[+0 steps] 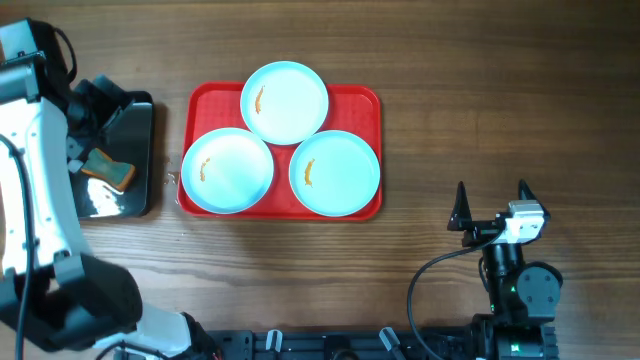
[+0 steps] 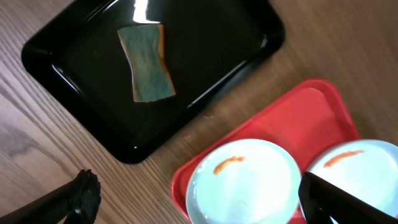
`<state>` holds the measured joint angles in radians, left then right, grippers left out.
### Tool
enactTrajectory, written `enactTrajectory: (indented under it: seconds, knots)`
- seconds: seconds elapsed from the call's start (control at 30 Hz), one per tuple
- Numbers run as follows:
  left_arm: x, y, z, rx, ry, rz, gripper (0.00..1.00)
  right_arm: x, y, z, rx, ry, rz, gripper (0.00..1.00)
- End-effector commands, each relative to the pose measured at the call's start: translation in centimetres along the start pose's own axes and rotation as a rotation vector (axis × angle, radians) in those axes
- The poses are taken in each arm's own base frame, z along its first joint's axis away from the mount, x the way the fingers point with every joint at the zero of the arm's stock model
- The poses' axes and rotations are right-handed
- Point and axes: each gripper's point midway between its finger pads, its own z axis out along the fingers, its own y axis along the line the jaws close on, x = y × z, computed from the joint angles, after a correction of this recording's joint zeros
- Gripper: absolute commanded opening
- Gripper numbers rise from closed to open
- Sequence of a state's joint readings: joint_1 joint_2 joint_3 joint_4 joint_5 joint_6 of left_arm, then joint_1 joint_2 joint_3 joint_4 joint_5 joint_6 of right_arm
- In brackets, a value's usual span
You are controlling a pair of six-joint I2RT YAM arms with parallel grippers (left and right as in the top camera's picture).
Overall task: Clean dirty plates on tray and stack at the side
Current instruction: 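Move the left gripper over the black tray toward the sponge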
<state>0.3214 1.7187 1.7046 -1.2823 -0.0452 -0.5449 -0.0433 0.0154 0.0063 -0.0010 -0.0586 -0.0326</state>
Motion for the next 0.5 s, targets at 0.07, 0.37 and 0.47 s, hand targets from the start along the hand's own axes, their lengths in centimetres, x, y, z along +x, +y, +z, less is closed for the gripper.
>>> enactTrajectory:
  seconds: [0.07, 0.37, 0.47]
  knots:
    - [0.4, 1.7, 5.5, -0.112, 0.122, -0.005, 1.0, -0.2, -0.4, 0.0, 0.018, -0.008, -0.018, 1.0]
    - [-1.2, 3.8, 12.0, -0.145, 0.2, -0.08, 0.92, -0.2, -0.4, 0.0, 0.018, -0.008, -0.018, 1.0]
    - [-1.5, 4.4, 13.3, -0.146, 0.217, -0.083, 0.88, -0.2, -0.4, 0.0, 0.018, -0.008, -0.018, 1.0]
